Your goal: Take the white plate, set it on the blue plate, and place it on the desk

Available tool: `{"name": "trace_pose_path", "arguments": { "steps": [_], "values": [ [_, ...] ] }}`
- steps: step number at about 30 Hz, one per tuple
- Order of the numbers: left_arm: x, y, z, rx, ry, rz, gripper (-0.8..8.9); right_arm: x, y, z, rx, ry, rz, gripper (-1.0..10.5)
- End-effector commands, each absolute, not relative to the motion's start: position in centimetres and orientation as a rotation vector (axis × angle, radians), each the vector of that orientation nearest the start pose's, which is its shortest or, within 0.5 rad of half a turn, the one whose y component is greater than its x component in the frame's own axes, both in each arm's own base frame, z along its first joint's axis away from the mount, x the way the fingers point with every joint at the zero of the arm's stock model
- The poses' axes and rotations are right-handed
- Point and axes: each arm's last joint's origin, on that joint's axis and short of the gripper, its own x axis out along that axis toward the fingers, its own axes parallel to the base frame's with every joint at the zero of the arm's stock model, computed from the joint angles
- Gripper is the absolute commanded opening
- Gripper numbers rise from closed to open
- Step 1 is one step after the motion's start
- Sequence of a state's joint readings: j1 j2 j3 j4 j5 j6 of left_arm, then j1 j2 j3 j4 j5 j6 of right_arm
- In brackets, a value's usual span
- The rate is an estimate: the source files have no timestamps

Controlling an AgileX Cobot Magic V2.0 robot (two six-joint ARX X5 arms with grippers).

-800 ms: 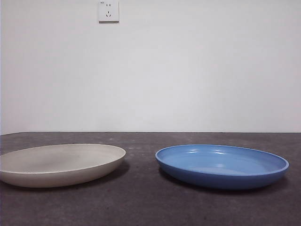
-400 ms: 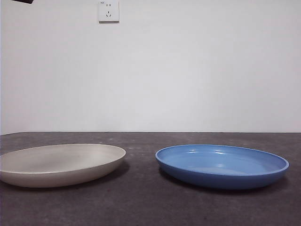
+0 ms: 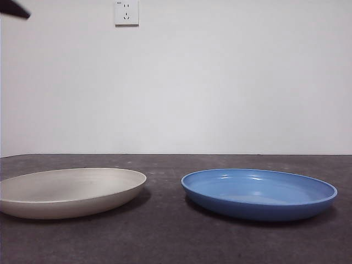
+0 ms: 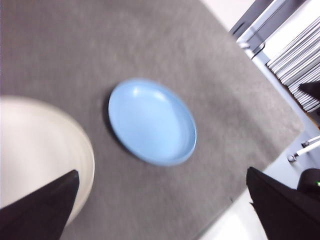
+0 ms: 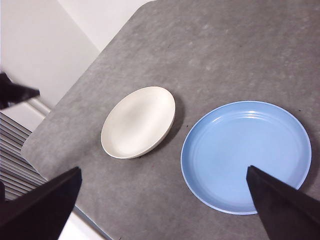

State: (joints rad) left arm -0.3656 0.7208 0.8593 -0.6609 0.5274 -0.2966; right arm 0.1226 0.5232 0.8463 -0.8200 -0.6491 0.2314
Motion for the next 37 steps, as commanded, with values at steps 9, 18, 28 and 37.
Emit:
{"name": "trace_pose_path", "arguments": {
  "steps": [9, 18, 28, 37],
  "values": [
    [15.4, -4.9, 30.9, -0.433, 0.941, -0.57, 5.32, 8.1, 2.9, 33.1, 0.351, 0.566, 0.716, 5.9],
    [21.2, -2.7, 29.0, -0.425, 1.079, -0.438, 5.32, 8.1, 3.0, 33.1, 0.357, 0.574, 0.73, 5.9],
    [26.9, 0.2, 25.1, -0.435, 1.183, -0.366, 5.32, 8.1, 3.0, 33.1, 0.36, 0.574, 0.734, 5.9],
    [30.0, 0.7, 21.1, -0.448, 1.214, -0.398, 5.32, 8.1, 3.0, 33.1, 0.36, 0.574, 0.733, 5.9]
  ]
}}
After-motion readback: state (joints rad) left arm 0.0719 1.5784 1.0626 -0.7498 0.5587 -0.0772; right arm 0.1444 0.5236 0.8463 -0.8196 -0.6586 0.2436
